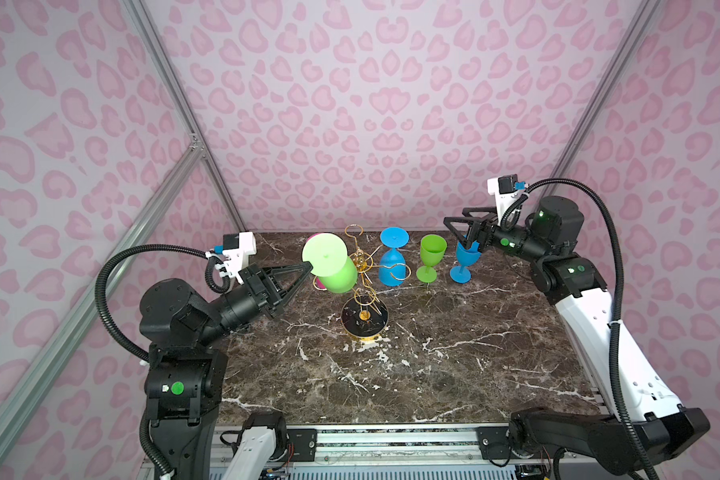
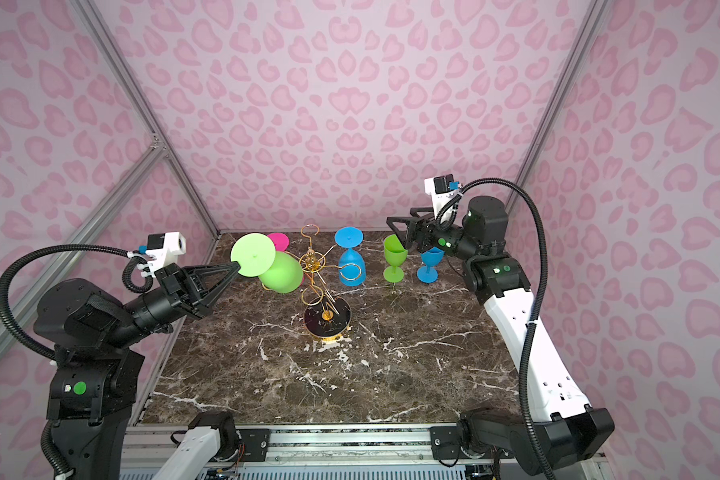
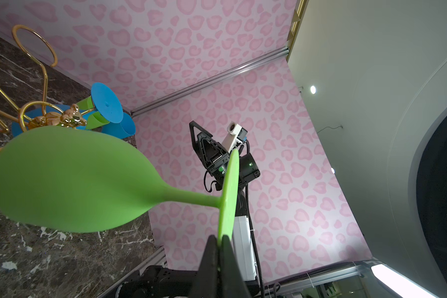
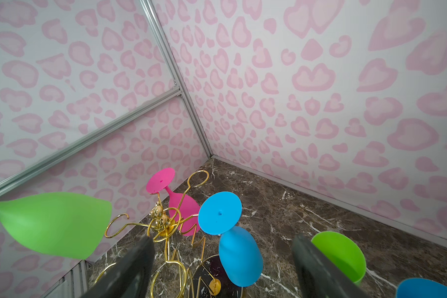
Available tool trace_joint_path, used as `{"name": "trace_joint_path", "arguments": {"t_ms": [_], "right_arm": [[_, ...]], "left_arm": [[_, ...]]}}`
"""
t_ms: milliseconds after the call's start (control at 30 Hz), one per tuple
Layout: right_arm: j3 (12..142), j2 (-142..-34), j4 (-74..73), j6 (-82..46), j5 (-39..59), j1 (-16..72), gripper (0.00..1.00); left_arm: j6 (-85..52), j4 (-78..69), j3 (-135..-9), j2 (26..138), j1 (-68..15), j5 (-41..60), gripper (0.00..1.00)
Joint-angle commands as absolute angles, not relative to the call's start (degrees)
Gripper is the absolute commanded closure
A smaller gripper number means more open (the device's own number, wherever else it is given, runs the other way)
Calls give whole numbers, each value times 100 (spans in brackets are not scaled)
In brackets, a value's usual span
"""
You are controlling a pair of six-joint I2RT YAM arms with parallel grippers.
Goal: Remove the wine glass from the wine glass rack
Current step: 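Lift the lime-green glass up by its base while right gripper moves toward it, then close the right gripper on the lime-green glass stem below the left gripper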
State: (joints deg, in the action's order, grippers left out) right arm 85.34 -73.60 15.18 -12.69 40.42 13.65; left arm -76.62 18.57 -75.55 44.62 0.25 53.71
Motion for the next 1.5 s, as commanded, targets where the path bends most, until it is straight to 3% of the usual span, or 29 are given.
{"name": "trace_joint_path", "arguments": {"t_ms": [0, 433, 633, 1467], "right_arm": [[8648, -7304, 1347, -860, 3958, 1573, 14], [8916, -7400, 1274, 518, 3512, 2931, 9], [8667, -7404, 573, 1373, 3121, 3538, 5], [9631, -9237, -870, 1466, 3164, 3828, 2]], "left_arm": [[-8102, 875, -7620, 4538, 27, 5247, 96], [-8402, -199, -7598, 5147, 28, 4801, 96], [-8787, -1047, -7618, 5664, -22, 4843, 96], [-8916, -1788, -8095, 6724, -721, 4810, 96]]}}
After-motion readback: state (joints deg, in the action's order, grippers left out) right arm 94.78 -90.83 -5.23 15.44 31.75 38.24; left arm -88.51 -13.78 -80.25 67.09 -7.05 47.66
